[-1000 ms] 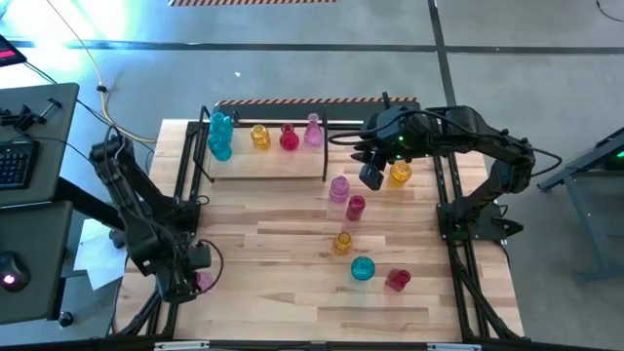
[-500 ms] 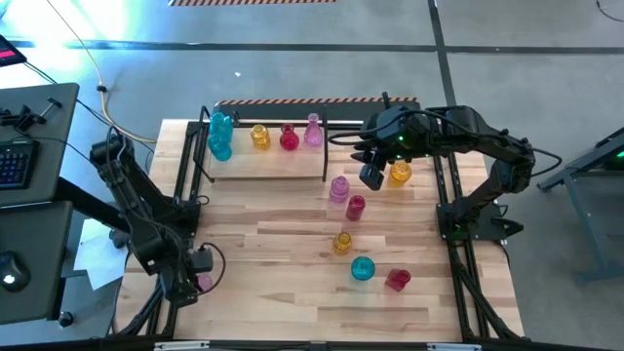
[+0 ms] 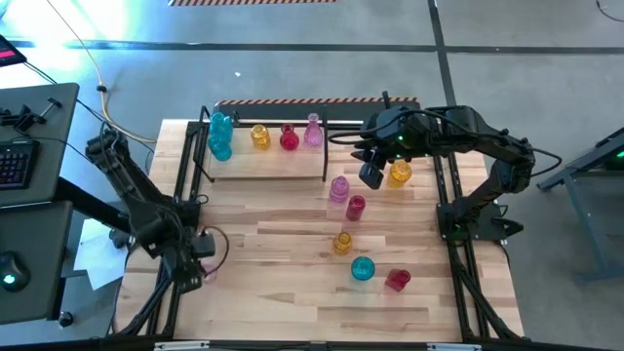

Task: Sort vases onto shelf
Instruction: Put the bottom purple vase on the shelf aligned with the other purple vase

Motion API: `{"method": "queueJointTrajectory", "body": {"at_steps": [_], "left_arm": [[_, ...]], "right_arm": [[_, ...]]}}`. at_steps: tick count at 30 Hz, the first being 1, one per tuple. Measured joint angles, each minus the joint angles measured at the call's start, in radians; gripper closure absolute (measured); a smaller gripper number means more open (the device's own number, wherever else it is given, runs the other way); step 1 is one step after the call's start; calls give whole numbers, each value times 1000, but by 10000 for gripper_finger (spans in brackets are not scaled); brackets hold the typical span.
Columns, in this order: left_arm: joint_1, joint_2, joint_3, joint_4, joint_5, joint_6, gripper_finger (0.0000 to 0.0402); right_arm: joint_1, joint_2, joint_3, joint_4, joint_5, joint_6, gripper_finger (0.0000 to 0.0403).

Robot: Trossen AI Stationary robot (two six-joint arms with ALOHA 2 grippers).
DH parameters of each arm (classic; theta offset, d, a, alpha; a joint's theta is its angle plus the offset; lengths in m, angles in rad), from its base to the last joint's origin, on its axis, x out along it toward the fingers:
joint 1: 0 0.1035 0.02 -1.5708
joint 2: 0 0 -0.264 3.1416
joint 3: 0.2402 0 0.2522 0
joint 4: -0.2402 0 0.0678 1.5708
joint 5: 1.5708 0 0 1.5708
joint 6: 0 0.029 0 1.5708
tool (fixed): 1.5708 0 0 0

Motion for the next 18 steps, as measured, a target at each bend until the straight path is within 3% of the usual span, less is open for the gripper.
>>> {"method": "queueJointTrajectory", "body": {"at_steps": [6, 11, 18], "left_arm": [[190, -60, 80, -190, -53, 145, 385], [426, -62, 186, -291, -101, 381, 384], [798, 67, 341, -304, -120, 776, 384]], "right_arm": [[-8, -24, -1, -54, 17, 13, 316], [-28, -80, -1, -89, 55, 38, 316], [-33, -153, 0, -88, 79, 44, 316]]}}
